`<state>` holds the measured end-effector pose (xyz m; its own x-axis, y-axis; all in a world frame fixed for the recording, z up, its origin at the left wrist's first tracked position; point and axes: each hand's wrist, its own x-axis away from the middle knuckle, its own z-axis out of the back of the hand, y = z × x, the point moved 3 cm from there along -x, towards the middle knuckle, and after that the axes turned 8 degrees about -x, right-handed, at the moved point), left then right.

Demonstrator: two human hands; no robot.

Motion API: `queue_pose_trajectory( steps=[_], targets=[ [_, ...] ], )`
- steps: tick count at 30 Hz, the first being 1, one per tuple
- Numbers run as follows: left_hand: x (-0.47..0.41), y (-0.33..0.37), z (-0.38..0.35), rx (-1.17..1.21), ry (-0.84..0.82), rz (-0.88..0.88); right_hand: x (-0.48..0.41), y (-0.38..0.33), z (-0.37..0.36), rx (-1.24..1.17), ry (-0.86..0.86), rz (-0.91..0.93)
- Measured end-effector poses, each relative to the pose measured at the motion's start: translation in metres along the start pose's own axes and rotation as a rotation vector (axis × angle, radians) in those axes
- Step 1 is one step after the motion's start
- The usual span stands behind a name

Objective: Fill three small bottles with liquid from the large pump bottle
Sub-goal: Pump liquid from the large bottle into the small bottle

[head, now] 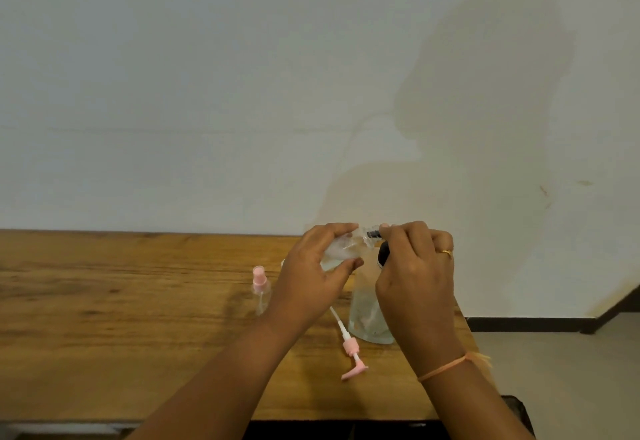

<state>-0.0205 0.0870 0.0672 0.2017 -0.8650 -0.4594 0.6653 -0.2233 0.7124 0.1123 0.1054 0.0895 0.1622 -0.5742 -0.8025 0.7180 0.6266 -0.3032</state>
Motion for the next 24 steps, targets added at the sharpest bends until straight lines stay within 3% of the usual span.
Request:
queue_pose_trajectory(
  steps=[13, 24],
  targets=[
    [-0.004, -0.001, -0.002, 0.084, -0.050, -0.006, 0.002, 0.005, -0.001, -0.023, 0.070, 0.004],
    [-0.007, 0.001, 0.000, 0.114, -0.026, -0.029, -0.004, 0.005, 0.006, -0.132, 0.028, -0.028]
  ],
)
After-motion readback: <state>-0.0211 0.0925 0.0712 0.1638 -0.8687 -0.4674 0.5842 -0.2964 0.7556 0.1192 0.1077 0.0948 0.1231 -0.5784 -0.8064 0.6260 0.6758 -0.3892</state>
